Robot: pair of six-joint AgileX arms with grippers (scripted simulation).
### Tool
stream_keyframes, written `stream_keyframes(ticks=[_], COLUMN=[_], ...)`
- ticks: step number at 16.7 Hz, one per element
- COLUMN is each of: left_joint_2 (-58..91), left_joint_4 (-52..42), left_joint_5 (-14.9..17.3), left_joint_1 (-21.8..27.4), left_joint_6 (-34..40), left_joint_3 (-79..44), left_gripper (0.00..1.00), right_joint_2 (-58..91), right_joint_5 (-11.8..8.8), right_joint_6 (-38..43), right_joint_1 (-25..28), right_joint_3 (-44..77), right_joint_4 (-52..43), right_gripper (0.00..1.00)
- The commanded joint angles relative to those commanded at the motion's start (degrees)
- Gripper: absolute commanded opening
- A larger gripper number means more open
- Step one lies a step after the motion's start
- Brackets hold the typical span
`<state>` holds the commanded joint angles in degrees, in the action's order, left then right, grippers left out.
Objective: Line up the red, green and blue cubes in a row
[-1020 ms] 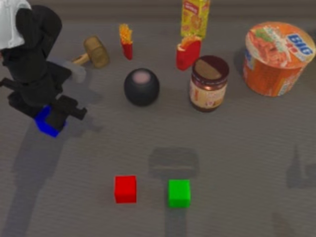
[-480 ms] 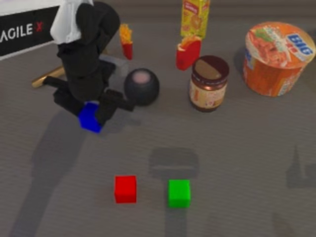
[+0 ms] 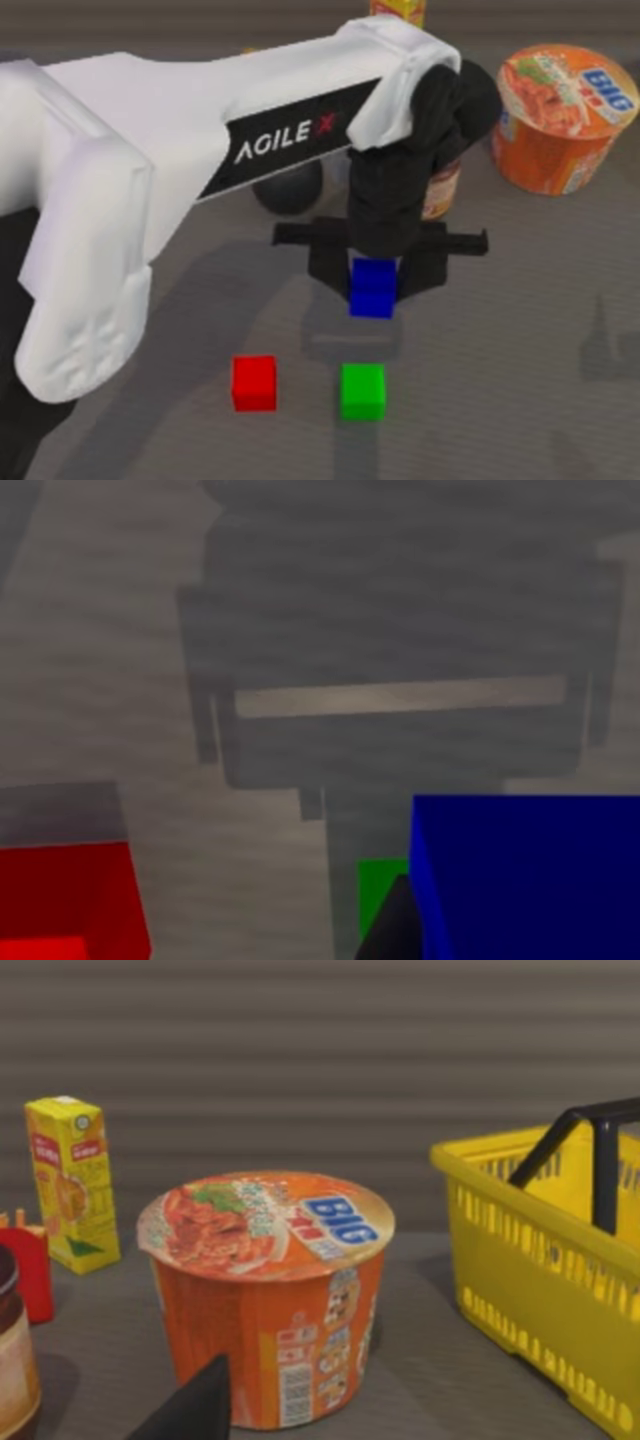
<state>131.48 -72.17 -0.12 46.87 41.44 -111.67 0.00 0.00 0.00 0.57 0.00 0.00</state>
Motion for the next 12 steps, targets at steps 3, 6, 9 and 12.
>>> stream_keyframes(ticks=[3,6,9,12], left_joint_2=[2.08,2.73,2.75,2.55], left_joint_4=[-2.06,-2.88,-2.93,-2.64], left_joint_5=[-0.22,-0.42,-0.45,-0.40], left_joint_1=[7.01,10.64,10.96,10.77], left_joint_6=[10.42,15.40,15.85,15.67], left_joint_3=[-5.20,-7.75,-7.96,-7.62], left_gripper=[0.00,0.00,0.00,0.00], right_joint_2=[0.00,0.00,0.00,0.00], right_joint_5=[0.00,0.00,0.00,0.00], right_joint_6=[0.00,0.00,0.00,0.00], right_joint_1=[0.00,0.00,0.00,0.00], right_joint_3=[0.00,0.00,0.00,0.00], right_joint_4=[0.00,0.00,0.00,0.00], right_gripper=[1.00,1.00,1.00,1.00])
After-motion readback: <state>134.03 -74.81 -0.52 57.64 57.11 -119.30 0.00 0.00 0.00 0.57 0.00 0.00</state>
